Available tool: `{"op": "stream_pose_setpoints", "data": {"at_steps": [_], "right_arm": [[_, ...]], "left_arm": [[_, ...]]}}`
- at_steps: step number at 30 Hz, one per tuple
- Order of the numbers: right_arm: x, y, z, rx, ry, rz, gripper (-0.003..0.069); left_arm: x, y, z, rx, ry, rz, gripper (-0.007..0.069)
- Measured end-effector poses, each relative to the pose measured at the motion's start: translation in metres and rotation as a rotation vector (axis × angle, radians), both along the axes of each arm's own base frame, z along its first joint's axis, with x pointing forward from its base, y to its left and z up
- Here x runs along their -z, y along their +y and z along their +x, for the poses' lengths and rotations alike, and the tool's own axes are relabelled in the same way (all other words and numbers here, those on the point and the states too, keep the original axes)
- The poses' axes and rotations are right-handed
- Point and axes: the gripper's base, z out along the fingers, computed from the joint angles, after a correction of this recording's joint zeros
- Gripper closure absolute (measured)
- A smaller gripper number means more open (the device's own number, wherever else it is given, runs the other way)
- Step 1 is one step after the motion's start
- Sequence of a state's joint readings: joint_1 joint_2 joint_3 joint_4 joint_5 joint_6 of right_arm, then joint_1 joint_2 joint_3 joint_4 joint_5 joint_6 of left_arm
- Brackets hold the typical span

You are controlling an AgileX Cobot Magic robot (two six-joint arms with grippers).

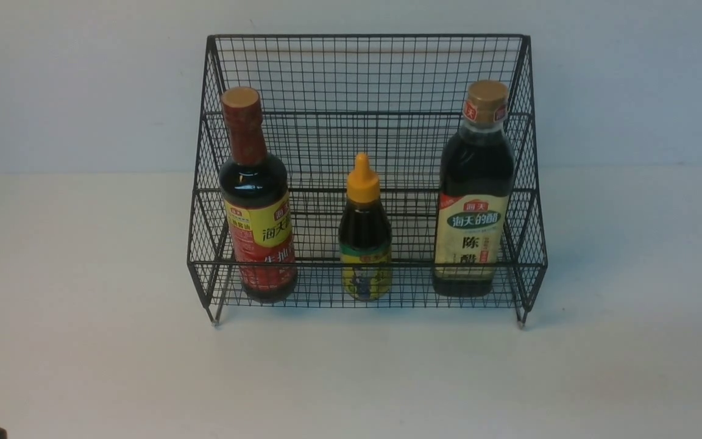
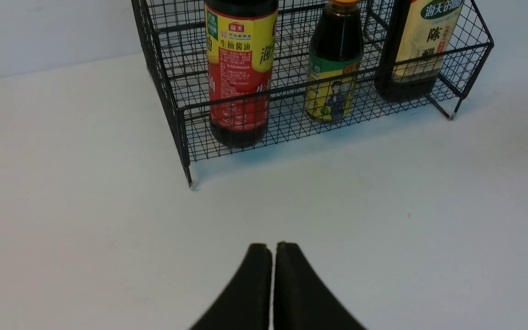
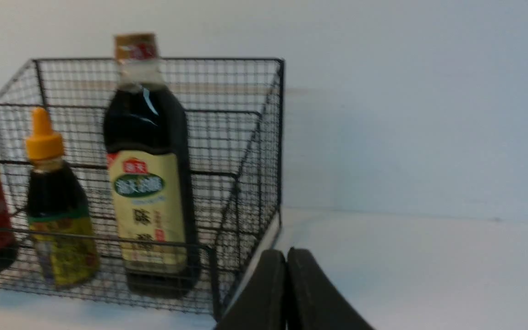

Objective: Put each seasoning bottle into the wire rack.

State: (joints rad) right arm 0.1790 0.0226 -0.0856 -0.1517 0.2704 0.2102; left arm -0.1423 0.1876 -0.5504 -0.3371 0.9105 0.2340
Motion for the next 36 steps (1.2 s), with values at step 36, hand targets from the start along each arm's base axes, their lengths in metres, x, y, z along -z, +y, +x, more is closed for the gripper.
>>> {"op": "stream_pose_setpoints", "data": {"at_steps": [36], "right_arm": [[0.044, -0.006, 0.001, 0.138, 0.171, 0.098, 0.0673]], "left_arm": [[0.0, 0.0, 0.0, 0.003, 0.001, -0.006, 0.0629]]}}
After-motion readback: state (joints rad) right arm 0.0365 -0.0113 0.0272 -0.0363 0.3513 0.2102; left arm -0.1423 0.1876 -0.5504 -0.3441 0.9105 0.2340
